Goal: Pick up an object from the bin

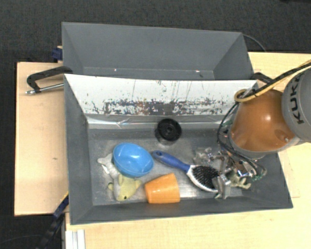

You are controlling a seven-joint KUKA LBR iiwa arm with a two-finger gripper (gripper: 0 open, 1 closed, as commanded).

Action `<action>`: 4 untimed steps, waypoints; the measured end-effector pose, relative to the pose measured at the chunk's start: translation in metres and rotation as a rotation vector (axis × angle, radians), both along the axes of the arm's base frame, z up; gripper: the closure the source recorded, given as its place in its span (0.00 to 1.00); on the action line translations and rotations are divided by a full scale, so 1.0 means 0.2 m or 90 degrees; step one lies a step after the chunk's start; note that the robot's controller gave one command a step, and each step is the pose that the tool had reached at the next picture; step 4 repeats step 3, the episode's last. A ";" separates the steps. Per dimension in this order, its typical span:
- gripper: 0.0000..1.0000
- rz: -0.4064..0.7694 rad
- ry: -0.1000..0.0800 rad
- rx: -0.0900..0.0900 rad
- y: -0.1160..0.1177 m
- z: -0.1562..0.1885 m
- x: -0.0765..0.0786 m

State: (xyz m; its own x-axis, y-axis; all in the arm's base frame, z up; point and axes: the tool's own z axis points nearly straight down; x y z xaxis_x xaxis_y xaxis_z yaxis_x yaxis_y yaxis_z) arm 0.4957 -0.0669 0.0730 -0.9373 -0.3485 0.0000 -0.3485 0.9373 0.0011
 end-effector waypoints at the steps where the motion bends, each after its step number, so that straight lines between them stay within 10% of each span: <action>1: 1.00 0.001 -0.004 -0.001 0.00 0.00 0.01; 2: 1.00 0.134 -0.006 -0.001 0.02 0.00 0.04; 3: 1.00 0.413 -0.008 -0.002 0.10 0.99 0.18; 4: 1.00 0.413 -0.008 -0.002 0.10 0.99 0.18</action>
Offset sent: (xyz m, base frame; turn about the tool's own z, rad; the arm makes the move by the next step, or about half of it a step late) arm 0.0000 0.0000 0.0000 0.0000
